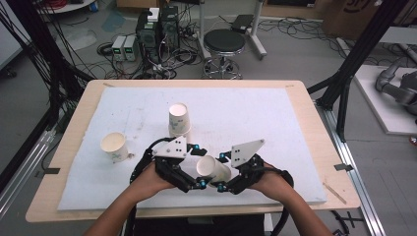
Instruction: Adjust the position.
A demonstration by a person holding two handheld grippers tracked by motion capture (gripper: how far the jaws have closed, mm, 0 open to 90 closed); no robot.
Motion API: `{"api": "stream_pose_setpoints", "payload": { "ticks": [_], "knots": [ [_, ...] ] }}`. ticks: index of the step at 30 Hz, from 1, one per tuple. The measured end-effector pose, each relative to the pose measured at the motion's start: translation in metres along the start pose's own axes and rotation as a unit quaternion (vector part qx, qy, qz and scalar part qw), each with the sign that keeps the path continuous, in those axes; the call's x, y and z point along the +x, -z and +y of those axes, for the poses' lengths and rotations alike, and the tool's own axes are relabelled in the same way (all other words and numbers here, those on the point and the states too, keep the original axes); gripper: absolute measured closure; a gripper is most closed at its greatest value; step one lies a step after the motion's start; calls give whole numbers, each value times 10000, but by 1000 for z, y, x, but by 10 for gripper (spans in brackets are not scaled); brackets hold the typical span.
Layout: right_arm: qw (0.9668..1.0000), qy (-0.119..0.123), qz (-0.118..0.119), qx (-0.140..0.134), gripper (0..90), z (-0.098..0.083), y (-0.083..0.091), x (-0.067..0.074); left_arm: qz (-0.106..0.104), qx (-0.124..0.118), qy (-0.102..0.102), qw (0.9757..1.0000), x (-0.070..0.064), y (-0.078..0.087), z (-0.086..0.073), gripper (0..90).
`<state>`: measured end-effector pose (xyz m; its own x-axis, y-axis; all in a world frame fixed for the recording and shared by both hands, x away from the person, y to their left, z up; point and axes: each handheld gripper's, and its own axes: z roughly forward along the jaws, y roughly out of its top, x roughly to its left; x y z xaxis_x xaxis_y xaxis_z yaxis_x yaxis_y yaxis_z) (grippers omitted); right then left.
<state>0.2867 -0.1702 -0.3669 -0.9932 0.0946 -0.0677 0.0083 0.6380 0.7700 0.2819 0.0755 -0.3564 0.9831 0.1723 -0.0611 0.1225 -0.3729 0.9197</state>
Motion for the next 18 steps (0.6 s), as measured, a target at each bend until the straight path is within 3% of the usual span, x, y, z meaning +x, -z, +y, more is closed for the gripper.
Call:
{"api": "stream_pose_setpoints", "payload": {
  "ticks": [6,18],
  "knots": [
    [9994,105,-1,320,316,5,-3,-1,-47,226,-94,9997,0,0,2,163],
    [9948,240,90,985,316,15,-12,0,-121,713,-210,9972,-2,-5,3,173]
  ]
}}
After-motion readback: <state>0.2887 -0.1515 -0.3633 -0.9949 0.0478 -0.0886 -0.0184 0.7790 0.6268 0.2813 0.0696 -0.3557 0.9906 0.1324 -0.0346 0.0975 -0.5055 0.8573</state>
